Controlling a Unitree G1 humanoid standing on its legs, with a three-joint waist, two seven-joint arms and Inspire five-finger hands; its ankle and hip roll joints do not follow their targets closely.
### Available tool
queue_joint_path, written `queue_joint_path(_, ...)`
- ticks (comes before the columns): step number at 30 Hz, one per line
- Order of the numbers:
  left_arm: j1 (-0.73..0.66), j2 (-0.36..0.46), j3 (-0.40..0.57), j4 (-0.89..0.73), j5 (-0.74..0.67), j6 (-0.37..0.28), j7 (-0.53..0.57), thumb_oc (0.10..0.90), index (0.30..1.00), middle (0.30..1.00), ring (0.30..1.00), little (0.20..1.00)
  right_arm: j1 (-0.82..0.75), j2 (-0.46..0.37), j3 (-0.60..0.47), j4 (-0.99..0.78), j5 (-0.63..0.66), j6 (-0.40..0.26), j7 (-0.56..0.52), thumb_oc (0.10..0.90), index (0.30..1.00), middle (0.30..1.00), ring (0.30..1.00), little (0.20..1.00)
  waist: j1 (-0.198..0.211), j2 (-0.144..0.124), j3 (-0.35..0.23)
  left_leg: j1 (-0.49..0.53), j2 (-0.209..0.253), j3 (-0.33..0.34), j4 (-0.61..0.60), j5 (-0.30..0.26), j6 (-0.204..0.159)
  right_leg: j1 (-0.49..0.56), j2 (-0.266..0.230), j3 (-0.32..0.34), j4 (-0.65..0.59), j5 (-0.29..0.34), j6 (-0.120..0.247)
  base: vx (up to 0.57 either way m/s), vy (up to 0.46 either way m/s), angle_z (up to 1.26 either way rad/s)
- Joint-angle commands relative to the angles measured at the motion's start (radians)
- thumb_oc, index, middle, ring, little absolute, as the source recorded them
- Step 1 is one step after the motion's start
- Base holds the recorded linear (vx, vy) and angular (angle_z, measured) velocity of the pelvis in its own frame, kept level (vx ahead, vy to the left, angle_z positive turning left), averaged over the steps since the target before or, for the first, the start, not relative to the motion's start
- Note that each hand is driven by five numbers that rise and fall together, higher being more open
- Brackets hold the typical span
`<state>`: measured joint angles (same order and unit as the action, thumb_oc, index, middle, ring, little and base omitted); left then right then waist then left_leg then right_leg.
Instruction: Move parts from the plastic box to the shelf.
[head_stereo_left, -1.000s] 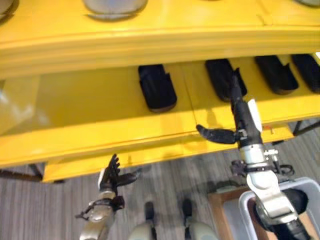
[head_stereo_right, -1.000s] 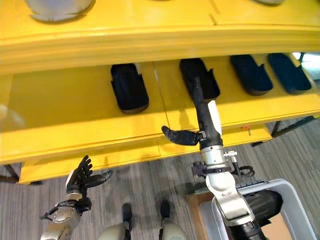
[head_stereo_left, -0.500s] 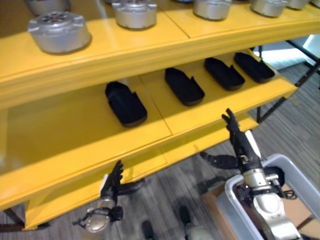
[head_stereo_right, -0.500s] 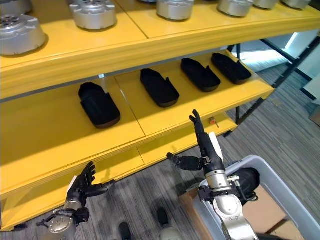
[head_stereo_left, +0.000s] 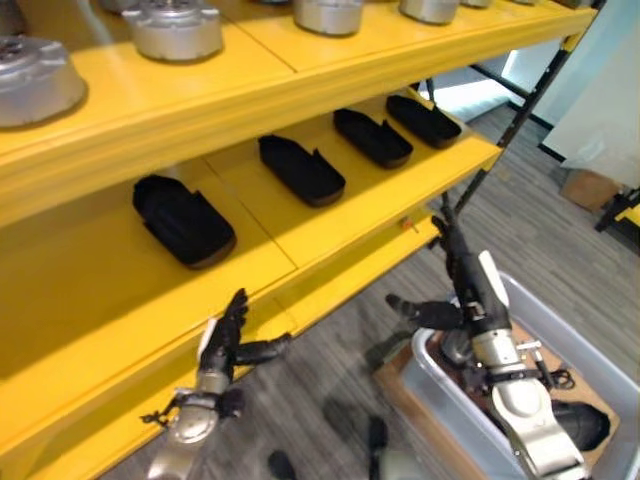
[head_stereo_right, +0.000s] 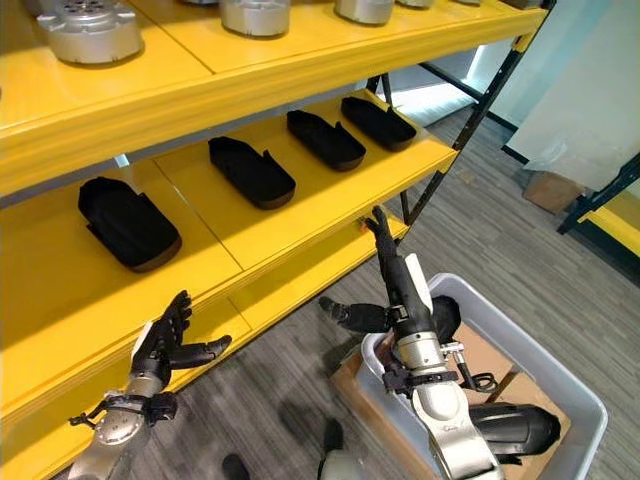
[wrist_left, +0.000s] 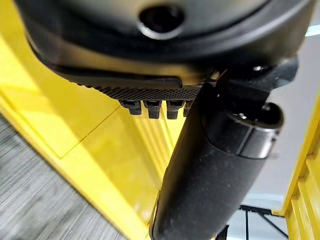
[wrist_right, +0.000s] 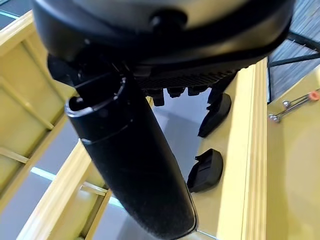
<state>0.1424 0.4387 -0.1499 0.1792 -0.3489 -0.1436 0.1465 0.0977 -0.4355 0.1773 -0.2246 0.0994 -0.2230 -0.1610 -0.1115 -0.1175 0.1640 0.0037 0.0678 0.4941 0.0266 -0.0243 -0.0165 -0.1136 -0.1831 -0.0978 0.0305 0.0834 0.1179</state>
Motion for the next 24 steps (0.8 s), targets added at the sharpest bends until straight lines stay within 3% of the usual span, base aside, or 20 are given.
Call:
queue_joint_path(1,-0.049,-0.01,0.013,-0.108,-0.011,-0.101,-0.01,0.9,1.0,1.0,1.0,1.0,-0.066,-0.038,-0.081,-0.07,0.03,-0.094,-0.016,0.9,1.0,1.0,1.0,1.0,-0.006,0.084,-0.071,0.079,0.099,-0.153,0.005,-0.086,-0.002,-0.056,0.041,-0.008,0.087,-0.084,0.03,0.16,-0.198,0.03)
queue_joint_path(3,-0.05,-0.017,0.012,-0.104,-0.013,-0.099,-0.012,0.9,1.0,1.0,1.0,1.0,-0.058,-0.037,-0.088,-0.069,0.037,-0.097,-0.014,0.9,1.0,1.0,1.0,1.0,-0.012,0.09,-0.08,0.088,0.114,-0.142,-0.009,-0.061,-0.016,-0.054,0.054,-0.004,0.084,-0.088,0.025,0.11,-0.174,-0.17)
queue_joint_path(4,-0.056,-0.024,0.007,-0.098,-0.015,-0.097,-0.013,0.9,1.0,1.0,1.0,1.0,-0.043,-0.044,-0.098,-0.074,0.04,-0.098,-0.01,0.9,1.0,1.0,1.0,1.0,-0.026,0.099,-0.093,0.095,0.144,-0.131,-0.023,-0.017,-0.041,-0.059,0.078,-0.001,0.091,-0.107,0.015,0.14,-0.34,-0.49)
queue_joint_path(6,-0.072,-0.031,-0.004,-0.088,-0.011,-0.098,-0.015,0.9,1.0,1.0,1.0,1.0,-0.011,-0.056,-0.121,-0.079,0.034,-0.109,-0.015,0.9,1.0,1.0,1.0,1.0,-0.045,0.105,-0.091,0.068,0.217,-0.144,0.066,0.074,-0.083,-0.055,0.139,0.02,0.115,-0.151,-0.035,0.14,-0.4,-0.43)
queue_joint_path(7,-0.072,-0.031,-0.005,-0.088,-0.011,-0.098,-0.015,0.9,1.0,1.0,1.0,1.0,-0.01,-0.057,-0.122,-0.08,0.034,-0.109,-0.015,0.9,1.0,1.0,1.0,1.0,-0.045,0.106,-0.091,0.065,0.222,-0.146,0.072,0.073,-0.087,-0.055,0.142,0.019,0.115,-0.151,-0.038,0.07,-0.229,-0.15)
queue_joint_path(8,-0.073,-0.032,-0.007,-0.086,-0.01,-0.098,-0.017,0.9,1.0,1.0,1.0,1.0,-0.008,-0.057,-0.124,-0.078,0.038,-0.112,-0.019,0.9,1.0,1.0,1.0,1.0,-0.042,0.1,-0.083,0.044,0.238,-0.163,0.135,0.104,-0.086,-0.046,0.159,0.033,0.118,-0.157,-0.056,0.06,-0.207,-0.26)
queue_joint_path(10,-0.081,-0.03,-0.017,-0.089,-0.015,-0.099,-0.017,0.9,1.0,1.0,1.0,1.0,-0.007,-0.057,-0.125,-0.079,0.06,-0.125,-0.024,0.9,1.0,1.0,1.0,1.0,-0.022,0.084,-0.058,-0.027,0.25,-0.257,0.276,0.152,-0.079,-0.028,0.191,0.052,0.115,-0.154,-0.092,0.02,-0.299,-0.69)
queue_joint_path(11,-0.086,-0.026,-0.023,-0.093,-0.013,-0.094,-0.012,0.9,1.0,1.0,1.0,1.0,-0.007,-0.063,-0.125,-0.08,0.063,-0.126,-0.027,0.9,1.0,1.0,1.0,1.0,0.005,0.062,-0.04,-0.094,0.192,-0.356,0.332,0.145,-0.034,-0.022,0.186,0.072,0.105,-0.139,-0.106,-0.05,-0.194,-0.78)
queue_joint_path(12,-0.086,-0.026,-0.024,-0.093,-0.013,-0.094,-0.011,0.9,1.0,1.0,1.0,1.0,-0.007,-0.063,-0.125,-0.08,0.063,-0.126,-0.027,0.9,1.0,1.0,1.0,1.0,0.002,0.062,-0.04,-0.099,0.191,-0.36,0.337,0.143,-0.033,-0.023,0.185,0.069,0.106,-0.141,-0.106,-0.04,-0.082,-0.49)
queue_joint_path(14,-0.078,-0.031,-0.021,-0.105,-0.019,-0.09,-0.009,0.9,1.0,1.0,1.0,1.0,-0.028,-0.06,-0.108,-0.066,0.073,-0.124,-0.018,0.9,1.0,1.0,1.0,1.0,0.035,0.052,-0.033,-0.155,0.028,-0.506,0.297,0.034,-0.001,-0.007,0.177,0.119,0.089,-0.135,-0.09,0.08,0.029,-0.42)
queue_joint_path(16,-0.061,-0.036,-0.013,-0.11,-0.018,-0.097,-0.006,0.9,1.0,1.0,1.0,1.0,-0.042,-0.052,-0.093,-0.061,0.083,-0.123,-0.007,0.9,1.0,1.0,1.0,1.0,0.054,0.051,-0.03,-0.172,-0.038,-0.58,0.192,-0.007,0.002,0.0,0.185,0.164,0.073,-0.129,-0.078,0.14,0.047,-0.68)
queue_joint_path(18,-0.042,-0.032,-0.006,-0.11,-0.005,-0.1,-0.008,0.9,1.0,1.0,1.0,1.0,-0.059,-0.043,-0.07,-0.046,0.088,-0.12,0.005,0.9,1.0,1.0,1.0,1.0,0.097,0.064,-0.027,-0.211,-0.148,-0.778,0.123,0.044,0.001,0.012,0.219,0.241,0.072,-0.123,-0.075,0.17,0.075,-0.83)
queue_joint_path(20,-0.03,-0.024,-0.003,-0.122,0.012,-0.098,-0.007,0.9,1.0,1.0,1.0,1.0,-0.086,-0.034,-0.046,-0.035,0.089,-0.111,0.013,0.9,1.0,1.0,1.0,1.0,0.12,0.082,-0.026,-0.221,-0.215,-0.922,0.087,0.088,-0.001,0.014,0.263,0.334,0.111,-0.138,-0.069,0.16,0.109,-1.2)
queue_joint_path(21,-0.016,-0.022,0.01,-0.132,-0.002,-0.105,-0.019,0.9,1.0,1.0,1.0,1.0,-0.092,-0.028,-0.042,-0.039,0.097,-0.107,0.027,0.9,1.0,1.0,1.0,1.0,0.116,0.087,-0.027,-0.192,-0.193,-0.896,0.074,0.063,0.006,0.011,0.274,0.361,0.127,-0.148,-0.065,0.12,0.155,-1.48)
queue_joint_path(22,-0.011,-0.022,0.011,-0.131,0.0,-0.109,-0.026,0.9,1.0,1.0,1.0,1.0,-0.085,-0.024,-0.038,-0.038,0.093,-0.105,0.038,0.9,1.0,1.0,1.0,1.0,0.12,0.091,-0.033,-0.17,-0.177,-0.883,0.047,0.076,0.007,0.008,0.283,0.382,0.128,-0.143,-0.061,0.08,0.173,-1.42)
queue_joint_path(24,-0.023,-0.02,-0.001,-0.13,-0.007,-0.117,-0.035,0.9,1.0,1.0,1.0,1.0,-0.075,-0.017,-0.042,-0.043,0.104,-0.102,0.05,0.9,1.0,1.0,1.0,1.0,0.113,0.086,-0.044,-0.158,-0.18,-0.863,0.039,0.072,0.022,-0.004,0.281,0.422,0.131,-0.142,-0.053,0.1,0.193,-1.44)
